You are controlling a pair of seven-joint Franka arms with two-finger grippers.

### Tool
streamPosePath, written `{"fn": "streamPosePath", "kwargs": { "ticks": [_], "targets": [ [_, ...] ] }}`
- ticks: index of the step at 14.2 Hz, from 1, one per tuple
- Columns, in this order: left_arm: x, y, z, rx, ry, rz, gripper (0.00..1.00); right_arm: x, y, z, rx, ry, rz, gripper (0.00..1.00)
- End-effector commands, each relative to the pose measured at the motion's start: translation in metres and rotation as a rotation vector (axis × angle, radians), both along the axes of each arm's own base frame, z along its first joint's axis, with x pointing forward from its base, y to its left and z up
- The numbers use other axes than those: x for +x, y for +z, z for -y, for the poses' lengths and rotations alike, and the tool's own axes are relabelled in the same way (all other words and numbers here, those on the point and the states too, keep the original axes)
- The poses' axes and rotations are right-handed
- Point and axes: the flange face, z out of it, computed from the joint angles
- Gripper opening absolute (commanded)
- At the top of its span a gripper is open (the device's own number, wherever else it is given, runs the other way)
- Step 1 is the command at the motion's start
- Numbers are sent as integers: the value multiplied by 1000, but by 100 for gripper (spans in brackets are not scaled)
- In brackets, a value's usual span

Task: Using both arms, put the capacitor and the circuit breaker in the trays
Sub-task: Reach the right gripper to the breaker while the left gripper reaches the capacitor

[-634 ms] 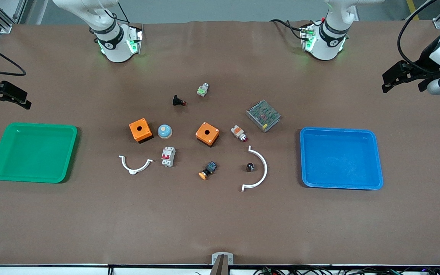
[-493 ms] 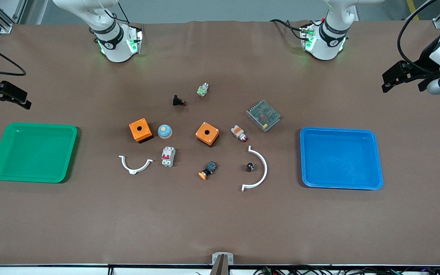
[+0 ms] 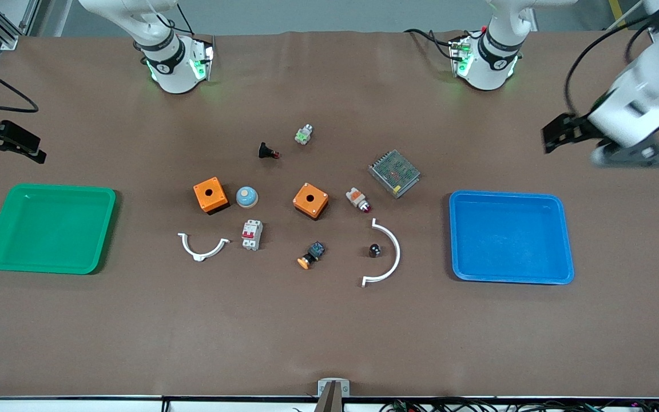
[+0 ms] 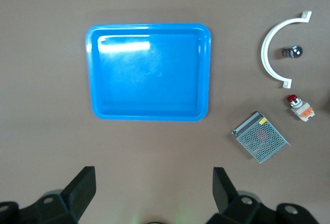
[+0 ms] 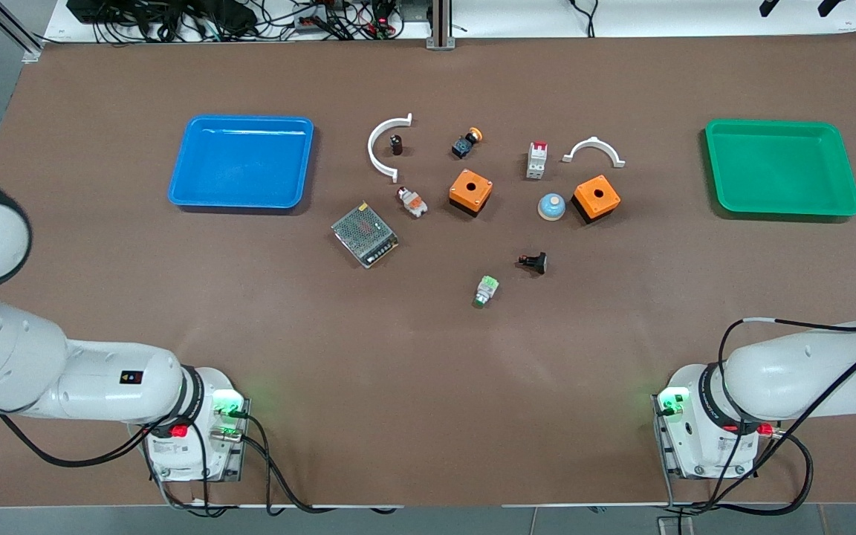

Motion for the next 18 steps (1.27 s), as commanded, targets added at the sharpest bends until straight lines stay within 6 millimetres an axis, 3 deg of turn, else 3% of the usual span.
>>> {"fn": "streamPosePath", "kwargs": {
  "ticks": [1,3,5,7,10,13,15,17,18],
  "targets": [
    [45,-72,65,7,-25,-9,100,-2,7,-1,-16,2,17,100],
    [64,-128,111,-11,65,12,100,1,8,-8,-9,9,22,100],
    [84,-186,163,-33,91,26,100,9,-2,-34,-11,54,7,100],
    [91,-236,198,-53,164,38,100,18,-20,-57,-14,42,-22,100],
    [78,-299,253,-79,290,65,94,35,-55,-135,-41,-16,-22,100],
    [72,-342,272,-93,321,69,82,51,-119,-221,-60,-92,-26,100],
    [66,-364,281,-100,335,70,75,59,-189,-258,-83,-49,-98,100],
    [64,-372,282,-93,328,62,68,59,-236,-301,-80,-4,-82,100],
    [63,-374,282,-90,326,60,65,59,-257,-312,-74,3,-79,100]
  ]
}}
